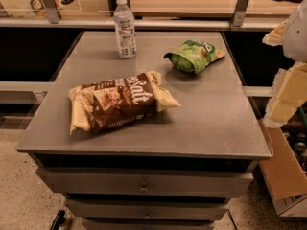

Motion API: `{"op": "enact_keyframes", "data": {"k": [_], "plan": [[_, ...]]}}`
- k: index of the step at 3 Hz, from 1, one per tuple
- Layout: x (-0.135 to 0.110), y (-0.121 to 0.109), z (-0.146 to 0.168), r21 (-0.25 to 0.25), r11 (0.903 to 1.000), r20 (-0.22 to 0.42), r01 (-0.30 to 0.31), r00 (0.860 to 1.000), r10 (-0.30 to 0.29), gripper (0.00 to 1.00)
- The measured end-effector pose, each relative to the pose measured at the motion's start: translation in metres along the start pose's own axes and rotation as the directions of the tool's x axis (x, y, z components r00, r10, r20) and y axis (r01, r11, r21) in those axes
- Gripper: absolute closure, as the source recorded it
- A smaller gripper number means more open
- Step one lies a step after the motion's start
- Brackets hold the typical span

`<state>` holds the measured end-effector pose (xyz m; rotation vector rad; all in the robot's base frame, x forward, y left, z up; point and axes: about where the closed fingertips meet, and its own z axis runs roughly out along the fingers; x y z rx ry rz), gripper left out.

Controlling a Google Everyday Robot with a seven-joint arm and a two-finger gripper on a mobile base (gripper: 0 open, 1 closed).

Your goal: Move brown chip bag near green rice chip bag

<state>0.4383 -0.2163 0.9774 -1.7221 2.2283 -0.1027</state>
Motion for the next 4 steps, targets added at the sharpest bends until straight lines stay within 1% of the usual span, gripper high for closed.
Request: {"op": "enact_keyframes", "data": {"k": [1, 2, 3, 4], "plan": [[0.000, 0.000, 0.000, 0.000, 1.0000, 0.000, 0.000, 1.000, 0.000, 0.00], [-0.005, 0.001, -0.003, 0.031, 0.9980, -0.036, 0.055, 0.998, -0.054, 0.00], [-0.019, 0.007, -0.008, 0.103, 0.9772, -0.092, 0.186, 0.980, -0.177, 0.00], [-0.036, 0.016, -0.010, 0.157, 0.9303, -0.132, 0.332, 0.941, -0.313, 0.00]]}}
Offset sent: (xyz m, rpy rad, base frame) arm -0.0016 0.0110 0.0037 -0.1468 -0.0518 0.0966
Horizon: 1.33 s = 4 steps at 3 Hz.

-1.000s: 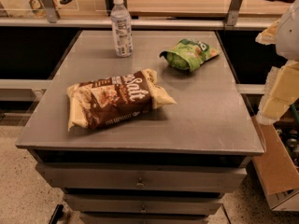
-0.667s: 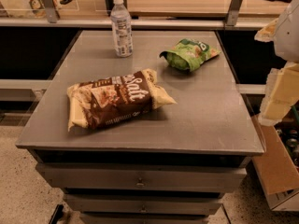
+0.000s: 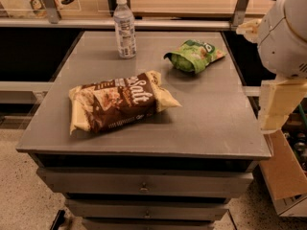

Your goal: Move brown chip bag near green rice chip bag

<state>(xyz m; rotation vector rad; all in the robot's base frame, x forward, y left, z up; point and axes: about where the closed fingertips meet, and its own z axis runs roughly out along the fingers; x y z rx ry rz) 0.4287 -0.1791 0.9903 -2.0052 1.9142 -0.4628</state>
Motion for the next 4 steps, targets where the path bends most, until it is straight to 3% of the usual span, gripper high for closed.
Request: {"op": "enact_keyframes", "data": {"k": [1, 2, 4], "plan": [[-0.021, 0.005, -0.007, 0.080, 0.9822, -0.038, 0.170, 0.985, -0.167, 0.00], [-0.035, 0.005, -0.013, 0.103, 0.9637, -0.040, 0.247, 0.969, -0.244, 0.00], [-0.036, 0.005, -0.013, 0.102, 0.9634, -0.039, 0.248, 0.969, -0.245, 0.00]]}}
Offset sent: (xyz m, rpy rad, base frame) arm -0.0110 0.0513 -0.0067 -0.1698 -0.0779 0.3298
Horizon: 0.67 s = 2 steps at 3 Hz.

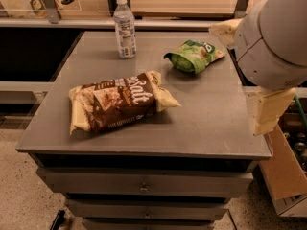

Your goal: Move brown chip bag near green rice chip bag

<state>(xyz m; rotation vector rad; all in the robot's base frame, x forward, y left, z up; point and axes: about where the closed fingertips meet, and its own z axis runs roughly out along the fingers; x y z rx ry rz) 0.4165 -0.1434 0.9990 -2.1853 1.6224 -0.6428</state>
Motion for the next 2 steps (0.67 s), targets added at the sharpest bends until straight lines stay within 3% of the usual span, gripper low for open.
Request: {"op": "enact_keyframes", "data": {"k": [1, 2], "plan": [[0.000, 0.000, 0.000, 0.000, 1.0000, 0.000, 0.000, 1.000, 0.000, 0.00], [-0.026, -0.007, 0.005, -0.055, 0.9984, 0.120, 0.016, 0.993, -0.009, 0.00]]}}
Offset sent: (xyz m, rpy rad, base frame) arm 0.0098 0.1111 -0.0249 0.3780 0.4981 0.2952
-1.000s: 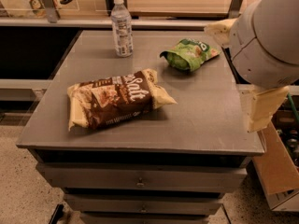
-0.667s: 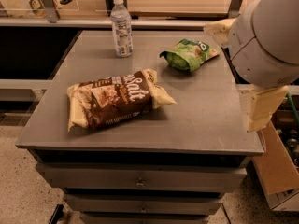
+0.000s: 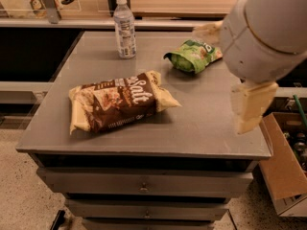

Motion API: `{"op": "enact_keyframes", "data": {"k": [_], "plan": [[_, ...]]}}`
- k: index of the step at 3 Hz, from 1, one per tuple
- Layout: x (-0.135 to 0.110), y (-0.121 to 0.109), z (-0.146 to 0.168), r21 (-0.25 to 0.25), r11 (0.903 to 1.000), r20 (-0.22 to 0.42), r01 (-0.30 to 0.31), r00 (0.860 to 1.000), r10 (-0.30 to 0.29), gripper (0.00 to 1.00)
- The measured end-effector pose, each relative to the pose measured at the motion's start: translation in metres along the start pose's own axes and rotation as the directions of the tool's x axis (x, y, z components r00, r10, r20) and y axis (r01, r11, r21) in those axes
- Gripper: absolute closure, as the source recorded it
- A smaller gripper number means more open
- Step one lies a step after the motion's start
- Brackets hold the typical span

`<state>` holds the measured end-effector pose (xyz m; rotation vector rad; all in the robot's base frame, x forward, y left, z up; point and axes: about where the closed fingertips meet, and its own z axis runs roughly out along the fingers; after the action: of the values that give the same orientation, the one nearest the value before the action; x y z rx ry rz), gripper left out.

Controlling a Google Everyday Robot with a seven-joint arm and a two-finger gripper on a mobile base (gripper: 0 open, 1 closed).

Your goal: Move brown chip bag near green rice chip bag

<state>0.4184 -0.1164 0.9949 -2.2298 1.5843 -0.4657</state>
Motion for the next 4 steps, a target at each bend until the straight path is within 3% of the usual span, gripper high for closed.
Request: {"op": "enact_keyframes", "data": {"k": [1, 2, 3, 4], "plan": [[-0.022, -0.014, 0.021, -0.127, 0.9894, 0.260, 0.069, 0.965, -0.034, 0.00], [-0.050, -0.020, 0.027, -0.190, 0.9671, 0.496, 0.169, 0.866, -0.054, 0.00], [-0.072, -0.017, 0.026, -0.180, 0.9636, 0.598, 0.198, 0.800, -0.053, 0.00], [-0.091, -0.014, 0.037, -0.117, 0.9798, 0.603, 0.162, 0.795, -0.060, 0.00]]}}
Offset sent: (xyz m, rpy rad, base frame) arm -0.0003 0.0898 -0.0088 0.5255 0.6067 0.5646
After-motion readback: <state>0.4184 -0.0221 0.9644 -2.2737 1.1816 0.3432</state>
